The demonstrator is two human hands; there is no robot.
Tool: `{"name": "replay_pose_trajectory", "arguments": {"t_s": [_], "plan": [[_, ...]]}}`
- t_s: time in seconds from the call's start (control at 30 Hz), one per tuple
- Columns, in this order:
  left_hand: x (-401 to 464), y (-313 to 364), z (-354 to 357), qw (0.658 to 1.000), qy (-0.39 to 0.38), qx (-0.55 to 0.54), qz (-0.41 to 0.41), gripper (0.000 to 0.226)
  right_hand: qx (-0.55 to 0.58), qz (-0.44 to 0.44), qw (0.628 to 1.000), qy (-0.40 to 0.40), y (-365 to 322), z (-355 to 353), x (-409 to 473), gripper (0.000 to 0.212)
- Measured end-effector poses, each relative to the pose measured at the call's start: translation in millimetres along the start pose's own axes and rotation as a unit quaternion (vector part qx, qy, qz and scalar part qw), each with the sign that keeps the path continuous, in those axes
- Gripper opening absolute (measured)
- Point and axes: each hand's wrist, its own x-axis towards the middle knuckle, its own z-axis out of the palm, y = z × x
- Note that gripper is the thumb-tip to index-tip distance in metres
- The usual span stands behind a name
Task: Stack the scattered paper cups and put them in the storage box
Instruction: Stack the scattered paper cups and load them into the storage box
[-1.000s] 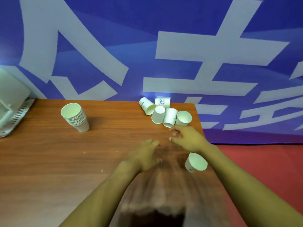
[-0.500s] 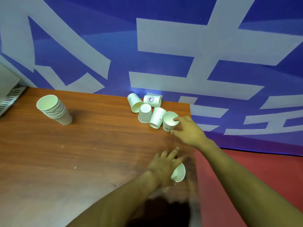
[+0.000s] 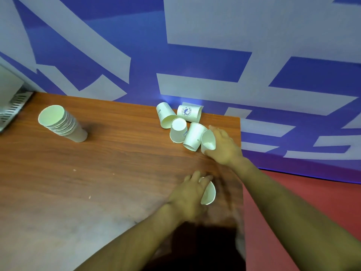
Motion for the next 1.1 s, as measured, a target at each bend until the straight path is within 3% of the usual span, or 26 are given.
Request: {"name": "replay_pose_trajectory", "arguments": {"t_s": [0.33, 0.57, 0.87, 1.1], "plan": [[-23.0, -31.8, -32.7, 0.989, 0.09, -0.112, -0.02, 0.084, -0.01, 0.01, 0.998, 0.064, -13.7, -17.2, -38.9, 0.078], [-83.0, -63.2, -72.3, 0.97, 0.206, -0.114, -0.054, 0.08, -0.028, -0.028, 0.994, 0.103, -55.0, -25.4, -85.9, 0.071], [-152.2, -111.2, -124.1, 0.961, 0.243, -0.114, -0.061, 0.063, -0.009, -0.062, 0.99, 0.123, -136.2, -1.9, -123.5, 0.064], [-216.3, -215.4, -158.5, 0.963, 0.232, -0.125, -0.05, 0.07, -0.025, -0.055, 0.989, 0.132, -244.3, 50.7, -134.1, 0.067]]}}
